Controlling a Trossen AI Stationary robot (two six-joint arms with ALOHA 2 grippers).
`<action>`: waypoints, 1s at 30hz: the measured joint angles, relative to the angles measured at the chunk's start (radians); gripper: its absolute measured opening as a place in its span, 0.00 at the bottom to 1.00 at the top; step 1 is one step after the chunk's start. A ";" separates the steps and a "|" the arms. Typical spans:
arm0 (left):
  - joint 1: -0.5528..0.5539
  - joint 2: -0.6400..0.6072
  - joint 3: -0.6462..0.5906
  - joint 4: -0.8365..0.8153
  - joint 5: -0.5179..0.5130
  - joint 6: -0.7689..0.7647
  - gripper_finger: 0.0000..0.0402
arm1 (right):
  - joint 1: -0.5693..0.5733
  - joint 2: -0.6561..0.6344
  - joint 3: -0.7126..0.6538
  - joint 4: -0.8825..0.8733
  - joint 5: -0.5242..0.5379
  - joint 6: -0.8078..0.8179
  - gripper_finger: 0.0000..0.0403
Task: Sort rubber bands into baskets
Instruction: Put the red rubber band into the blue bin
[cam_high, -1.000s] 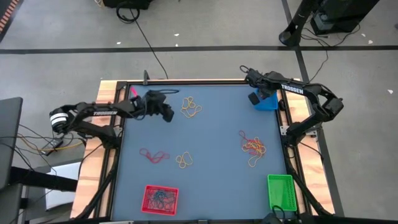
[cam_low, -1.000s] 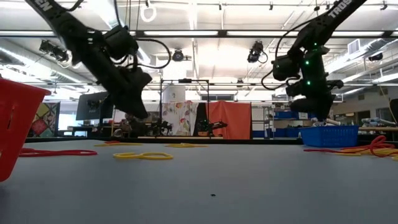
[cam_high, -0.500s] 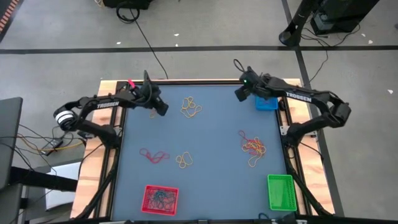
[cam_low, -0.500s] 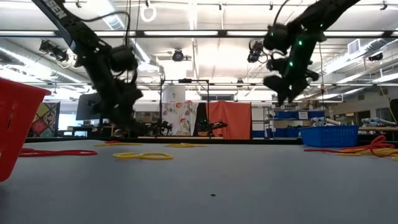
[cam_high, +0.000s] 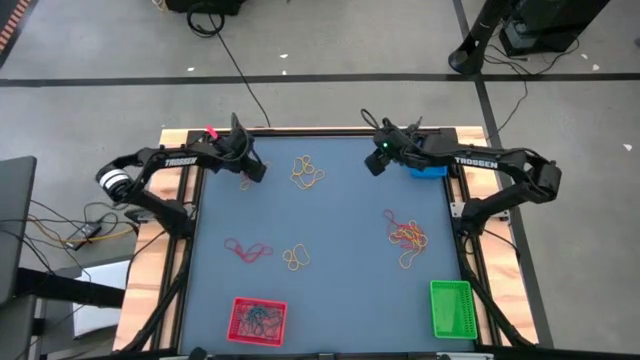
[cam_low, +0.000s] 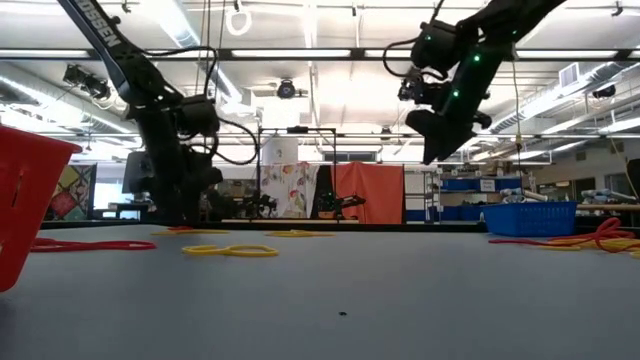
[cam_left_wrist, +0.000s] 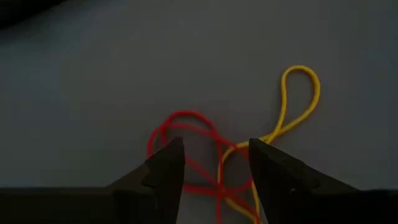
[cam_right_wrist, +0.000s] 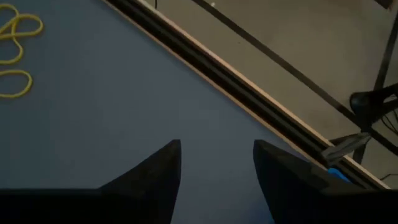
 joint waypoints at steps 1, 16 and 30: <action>0.003 0.014 0.000 0.006 0.008 0.003 0.45 | 0.001 0.001 -0.005 0.004 0.000 0.000 0.52; 0.025 0.059 0.040 0.086 0.081 0.049 0.05 | 0.012 -0.002 -0.142 0.094 -0.069 0.091 0.51; -0.075 -0.004 0.077 0.354 0.471 0.119 0.01 | 0.085 0.000 -0.490 0.956 -0.528 0.160 0.49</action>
